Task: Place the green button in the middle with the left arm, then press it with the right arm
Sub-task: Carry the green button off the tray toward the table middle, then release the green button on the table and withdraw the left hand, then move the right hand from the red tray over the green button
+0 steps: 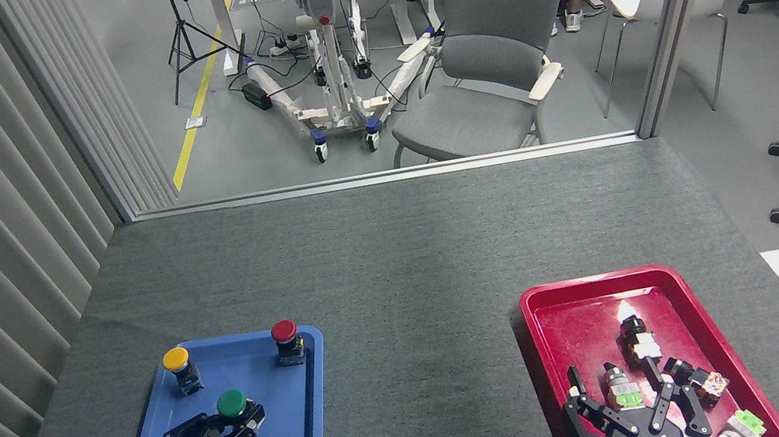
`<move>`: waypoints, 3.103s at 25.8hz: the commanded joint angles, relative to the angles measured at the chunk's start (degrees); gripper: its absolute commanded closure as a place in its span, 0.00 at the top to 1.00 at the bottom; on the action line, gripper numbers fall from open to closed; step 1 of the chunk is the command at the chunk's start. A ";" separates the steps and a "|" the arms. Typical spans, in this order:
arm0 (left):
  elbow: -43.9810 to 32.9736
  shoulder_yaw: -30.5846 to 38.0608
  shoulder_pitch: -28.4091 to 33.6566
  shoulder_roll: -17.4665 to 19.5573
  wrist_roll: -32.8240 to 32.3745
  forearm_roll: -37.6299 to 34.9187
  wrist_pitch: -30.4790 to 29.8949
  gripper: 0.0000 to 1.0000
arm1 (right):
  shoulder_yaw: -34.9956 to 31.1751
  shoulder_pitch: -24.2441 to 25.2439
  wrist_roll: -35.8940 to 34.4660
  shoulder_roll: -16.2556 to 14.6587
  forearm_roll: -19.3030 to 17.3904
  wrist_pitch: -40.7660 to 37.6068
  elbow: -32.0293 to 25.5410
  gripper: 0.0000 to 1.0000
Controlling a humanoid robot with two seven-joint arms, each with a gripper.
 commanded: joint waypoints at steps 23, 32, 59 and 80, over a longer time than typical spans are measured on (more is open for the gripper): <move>13.49 -10.71 -7.62 -21.35 0.07 -9.04 8.66 0.91 | 0.02 -0.18 -0.68 -0.10 0.00 -1.36 0.07 1.00; -7.43 -10.10 -0.24 -14.06 -1.69 -8.60 8.39 0.99 | 0.02 -0.18 -0.59 0.25 -0.09 -1.36 0.07 0.99; -18.42 14.69 13.30 -7.82 1.74 2.74 19.55 0.99 | 7.58 -4.31 -0.06 4.03 4.13 -1.27 3.50 0.00; -19.82 14.69 14.44 -7.91 2.53 3.00 19.38 0.99 | 18.21 -13.36 12.86 6.22 5.27 -0.92 14.22 0.00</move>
